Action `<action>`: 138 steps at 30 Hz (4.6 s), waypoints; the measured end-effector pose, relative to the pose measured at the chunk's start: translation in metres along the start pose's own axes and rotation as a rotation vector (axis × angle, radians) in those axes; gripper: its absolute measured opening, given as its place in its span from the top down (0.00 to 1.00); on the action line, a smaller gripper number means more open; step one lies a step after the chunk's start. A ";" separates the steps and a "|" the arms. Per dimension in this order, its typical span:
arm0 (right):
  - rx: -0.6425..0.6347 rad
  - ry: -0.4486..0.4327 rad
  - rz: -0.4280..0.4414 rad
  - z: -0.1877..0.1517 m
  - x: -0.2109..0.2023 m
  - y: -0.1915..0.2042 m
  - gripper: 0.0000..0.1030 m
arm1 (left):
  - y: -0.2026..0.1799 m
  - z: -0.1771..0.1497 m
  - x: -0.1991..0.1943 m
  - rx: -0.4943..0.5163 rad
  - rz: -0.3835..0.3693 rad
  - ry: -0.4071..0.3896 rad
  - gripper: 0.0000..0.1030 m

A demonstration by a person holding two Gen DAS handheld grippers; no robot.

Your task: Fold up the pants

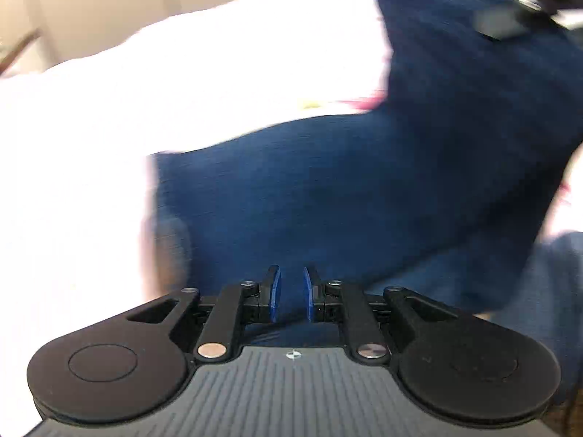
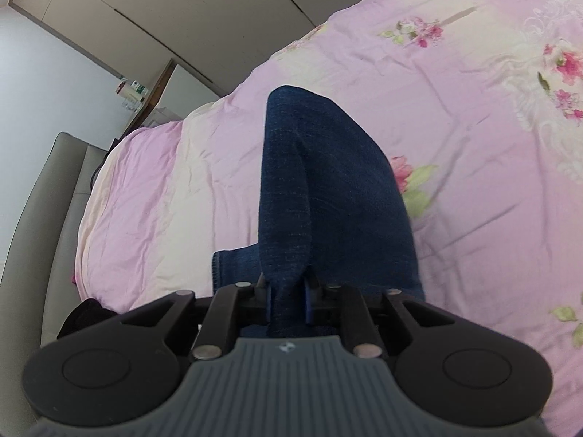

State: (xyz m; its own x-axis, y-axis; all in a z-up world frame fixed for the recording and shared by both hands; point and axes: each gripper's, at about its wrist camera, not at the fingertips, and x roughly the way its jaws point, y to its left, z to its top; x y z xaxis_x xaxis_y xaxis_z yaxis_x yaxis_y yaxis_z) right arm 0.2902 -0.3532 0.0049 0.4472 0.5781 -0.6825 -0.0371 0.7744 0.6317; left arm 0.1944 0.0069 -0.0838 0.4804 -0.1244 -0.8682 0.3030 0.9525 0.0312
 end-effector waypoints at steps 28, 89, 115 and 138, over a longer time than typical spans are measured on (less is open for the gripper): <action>-0.089 0.261 -0.026 -0.089 0.246 0.126 0.65 | 0.129 -0.008 -0.009 -0.424 -0.027 0.009 0.82; -0.561 -0.058 -0.334 -0.121 0.126 0.045 0.80 | 0.085 0.024 -0.011 -0.248 0.022 -0.184 0.68; -0.434 -0.036 -0.353 -0.031 0.241 0.006 0.72 | 0.112 0.055 0.086 -0.272 -0.041 -0.074 0.68; 0.104 0.047 -0.055 -0.063 0.182 -0.090 0.32 | 0.178 -0.020 0.099 -0.719 -0.460 0.070 0.16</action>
State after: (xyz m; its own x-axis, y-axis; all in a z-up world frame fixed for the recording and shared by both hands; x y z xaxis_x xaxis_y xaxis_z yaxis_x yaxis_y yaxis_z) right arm 0.3184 -0.3011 -0.1990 0.4034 0.5488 -0.7322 0.0804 0.7758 0.6258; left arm 0.2793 0.1699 -0.1746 0.3789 -0.5470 -0.7465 -0.1518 0.7589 -0.6332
